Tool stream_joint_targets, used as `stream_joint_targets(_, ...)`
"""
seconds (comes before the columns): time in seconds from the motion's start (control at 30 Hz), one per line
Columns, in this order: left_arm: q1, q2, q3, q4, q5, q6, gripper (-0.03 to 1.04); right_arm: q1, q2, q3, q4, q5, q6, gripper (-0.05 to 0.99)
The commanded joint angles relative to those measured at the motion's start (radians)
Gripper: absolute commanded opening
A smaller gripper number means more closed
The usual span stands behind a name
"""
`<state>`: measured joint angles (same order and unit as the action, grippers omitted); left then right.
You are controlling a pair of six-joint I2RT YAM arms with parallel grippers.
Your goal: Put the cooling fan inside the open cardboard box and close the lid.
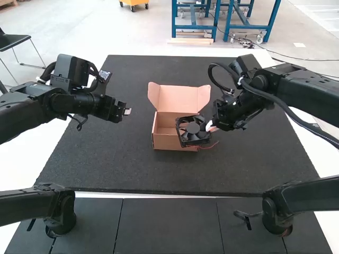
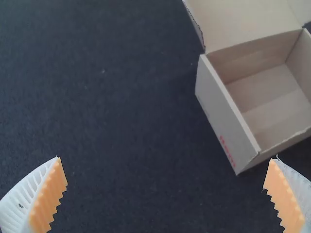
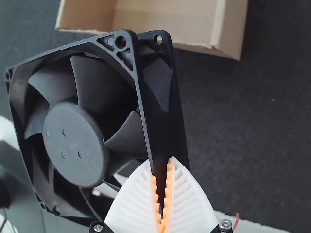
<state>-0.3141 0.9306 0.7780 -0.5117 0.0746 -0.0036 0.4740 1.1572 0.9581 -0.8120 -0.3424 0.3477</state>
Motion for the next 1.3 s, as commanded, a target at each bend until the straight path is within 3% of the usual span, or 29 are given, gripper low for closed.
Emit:
stream_joint_targets(0.0,0.006,-0.022,-0.009,0.010,-0.007,0.011,0.96,0.025,-0.016,0.002,0.031,-0.024,0.071,-0.02)
stream_joint_targets(0.47,0.006,-0.035,-0.009,0.030,-0.007,-0.012,0.96,0.207,0.093,0.001,0.197,-0.029,0.221,-0.02)
stream_joint_targets(0.7,0.006,-0.047,-0.009,0.030,-0.007,-0.015,0.96,0.212,0.151,0.004,0.280,-0.024,0.315,-0.02)
stream_joint_targets(0.8,0.006,-0.050,-0.009,0.032,-0.007,-0.021,0.96,0.210,0.171,0.002,0.335,0.008,0.346,-0.02)
stream_joint_targets(1.1,0.004,-0.079,-0.009,0.036,-0.007,-0.035,0.96,0.207,0.220,-0.025,0.491,0.186,0.353,-0.02)
stream_joint_targets(1.27,0.006,-0.087,-0.009,0.032,-0.007,-0.035,0.96,0.172,0.226,-0.056,0.521,0.229,0.330,-0.02)
